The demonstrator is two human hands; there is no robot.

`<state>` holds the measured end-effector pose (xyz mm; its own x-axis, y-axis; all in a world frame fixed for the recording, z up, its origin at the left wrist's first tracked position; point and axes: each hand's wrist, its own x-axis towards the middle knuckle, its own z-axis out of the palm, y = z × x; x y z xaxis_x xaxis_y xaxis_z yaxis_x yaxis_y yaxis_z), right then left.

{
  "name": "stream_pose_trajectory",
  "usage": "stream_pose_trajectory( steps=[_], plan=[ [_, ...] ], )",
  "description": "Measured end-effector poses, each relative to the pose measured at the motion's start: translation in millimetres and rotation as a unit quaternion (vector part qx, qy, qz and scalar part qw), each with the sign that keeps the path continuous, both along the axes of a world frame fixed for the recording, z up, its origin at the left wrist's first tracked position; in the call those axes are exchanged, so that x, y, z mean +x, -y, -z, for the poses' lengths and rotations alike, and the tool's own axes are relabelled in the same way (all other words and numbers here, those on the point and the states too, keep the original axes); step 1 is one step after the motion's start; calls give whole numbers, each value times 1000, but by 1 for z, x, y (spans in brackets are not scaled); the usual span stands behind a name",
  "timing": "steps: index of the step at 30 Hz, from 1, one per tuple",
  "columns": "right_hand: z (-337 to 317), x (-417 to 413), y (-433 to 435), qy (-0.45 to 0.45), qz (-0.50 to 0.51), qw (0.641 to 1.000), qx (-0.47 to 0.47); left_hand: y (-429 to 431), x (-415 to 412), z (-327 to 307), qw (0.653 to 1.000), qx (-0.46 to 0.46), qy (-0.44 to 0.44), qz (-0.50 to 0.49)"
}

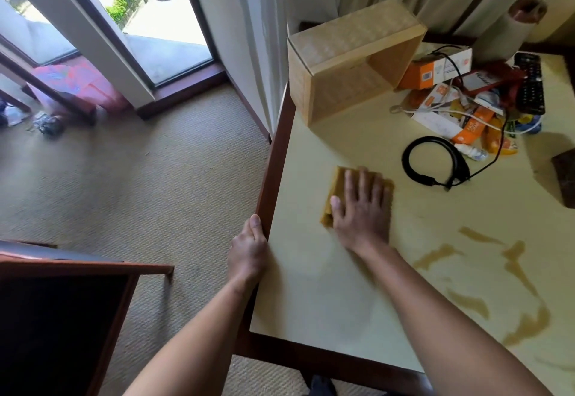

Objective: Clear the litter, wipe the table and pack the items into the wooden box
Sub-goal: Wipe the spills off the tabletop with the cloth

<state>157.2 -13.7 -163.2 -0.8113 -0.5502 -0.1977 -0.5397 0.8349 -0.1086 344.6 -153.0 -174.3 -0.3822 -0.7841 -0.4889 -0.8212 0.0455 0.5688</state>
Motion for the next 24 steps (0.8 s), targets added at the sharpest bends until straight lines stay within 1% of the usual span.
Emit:
stream_pose_trajectory(
  steps=[2,4,7,8,10,12,13,15,17,18,21,24],
  plan=[
    [1,28,26,17,-68,997,-9,2,0,2,1000,12,-9,-7],
    [3,75,25,41,-141,989,-22,3,1,2,999,18,-27,-15],
    [-1,154,-25,55,-246,967,-28,2,3,-2,998,22,-52,-26],
    [-2,169,-49,52,-274,960,-26,2,3,-4,998,21,-55,-26],
    [-4,166,-92,43,-305,951,-10,1,2,-7,997,22,-63,-30],
    [-2,142,-118,19,-292,956,12,-1,3,-9,997,27,-71,-28],
    [0,130,-119,21,-261,965,23,-1,3,-9,997,28,-73,-26],
    [1,122,-100,26,-171,984,27,2,3,-6,997,32,-69,-25],
    [1,142,-66,31,-123,992,10,4,4,-4,996,44,-71,-23],
    [1,159,-49,38,-125,991,0,4,3,-3,995,57,-79,-29],
    [-1,215,-21,54,-181,982,-28,7,3,-2,985,113,-122,-55],
    [-5,231,-39,76,-227,971,-28,10,7,-2,981,142,-123,-45]
  ],
)
